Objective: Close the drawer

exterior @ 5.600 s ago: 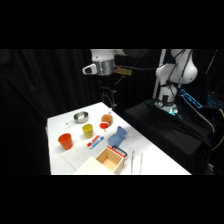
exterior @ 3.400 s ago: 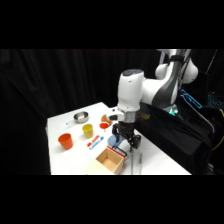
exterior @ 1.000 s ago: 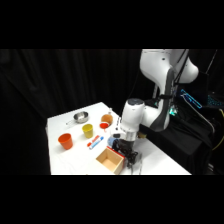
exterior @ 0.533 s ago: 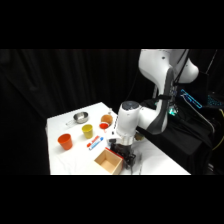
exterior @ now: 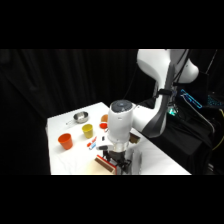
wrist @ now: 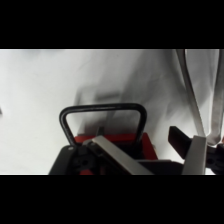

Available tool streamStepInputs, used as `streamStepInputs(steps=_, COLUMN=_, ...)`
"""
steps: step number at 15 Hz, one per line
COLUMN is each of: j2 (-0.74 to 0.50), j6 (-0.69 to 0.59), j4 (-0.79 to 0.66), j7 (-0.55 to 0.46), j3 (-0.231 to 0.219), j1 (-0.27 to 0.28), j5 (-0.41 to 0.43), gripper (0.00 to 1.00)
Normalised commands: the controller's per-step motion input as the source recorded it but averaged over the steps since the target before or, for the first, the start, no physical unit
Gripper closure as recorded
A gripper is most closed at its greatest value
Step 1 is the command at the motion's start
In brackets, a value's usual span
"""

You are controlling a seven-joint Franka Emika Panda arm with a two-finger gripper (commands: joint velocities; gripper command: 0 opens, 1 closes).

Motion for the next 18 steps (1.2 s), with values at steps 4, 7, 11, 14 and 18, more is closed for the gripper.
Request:
streamStepInputs(steps=4, j2=0.30, j6=-0.33, j4=0.60, j7=-0.05, j3=0.114, j1=-0.077, j5=-0.071, gripper=0.00)
streamStepInputs(steps=7, j2=0.18, j6=-0.35, j4=0.51, j7=-0.02, j3=0.074, j1=-0.011, j5=-0.104, gripper=0.00)
streamStepInputs(steps=11, j2=-0.06, j6=-0.50, j4=0.26, j7=0.07, j3=0.057, j1=0.029, j5=-0.083, gripper=0.00)
streamStepInputs(steps=14, j2=-0.24, j6=-0.52, j4=0.09, j7=0.17, j3=0.025, j1=0.065, j5=-0.106, gripper=0.00)
streamStepInputs(steps=18, j2=-0.27, j6=-0.51, j4=0.08, j7=0.14, j3=0.043, j1=0.025, j5=-0.083, gripper=0.00)
